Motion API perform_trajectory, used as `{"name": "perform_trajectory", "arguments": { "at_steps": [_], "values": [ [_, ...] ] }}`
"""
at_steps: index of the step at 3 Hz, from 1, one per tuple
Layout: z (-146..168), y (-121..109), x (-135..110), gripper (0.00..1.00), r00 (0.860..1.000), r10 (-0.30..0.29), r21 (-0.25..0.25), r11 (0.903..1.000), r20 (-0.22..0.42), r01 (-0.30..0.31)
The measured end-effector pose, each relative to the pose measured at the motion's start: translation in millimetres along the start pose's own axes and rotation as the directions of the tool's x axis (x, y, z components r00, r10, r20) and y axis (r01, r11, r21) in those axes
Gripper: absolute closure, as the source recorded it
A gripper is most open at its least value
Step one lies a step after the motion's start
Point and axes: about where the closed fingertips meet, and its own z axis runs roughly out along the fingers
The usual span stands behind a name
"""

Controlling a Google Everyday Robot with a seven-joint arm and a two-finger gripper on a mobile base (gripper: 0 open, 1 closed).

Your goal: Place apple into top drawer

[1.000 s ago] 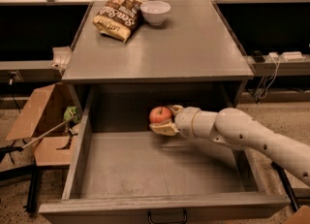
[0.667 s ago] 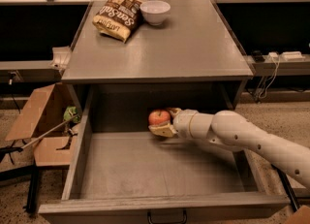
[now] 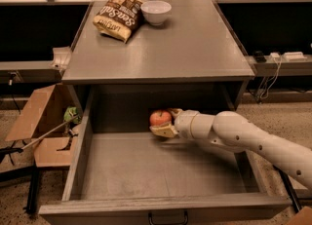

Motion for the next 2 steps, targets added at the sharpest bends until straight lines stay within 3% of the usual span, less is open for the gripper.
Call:
{"name": "perform_trajectory", "arguments": {
  "at_steps": [1, 2],
  "values": [
    [0.0, 0.0, 0.0, 0.23, 1.000, 0.000, 0.000, 1.0000, 0.000, 0.000],
    [0.0, 0.0, 0.0, 0.01, 1.000, 0.000, 0.000, 1.0000, 0.000, 0.000]
  ]
}}
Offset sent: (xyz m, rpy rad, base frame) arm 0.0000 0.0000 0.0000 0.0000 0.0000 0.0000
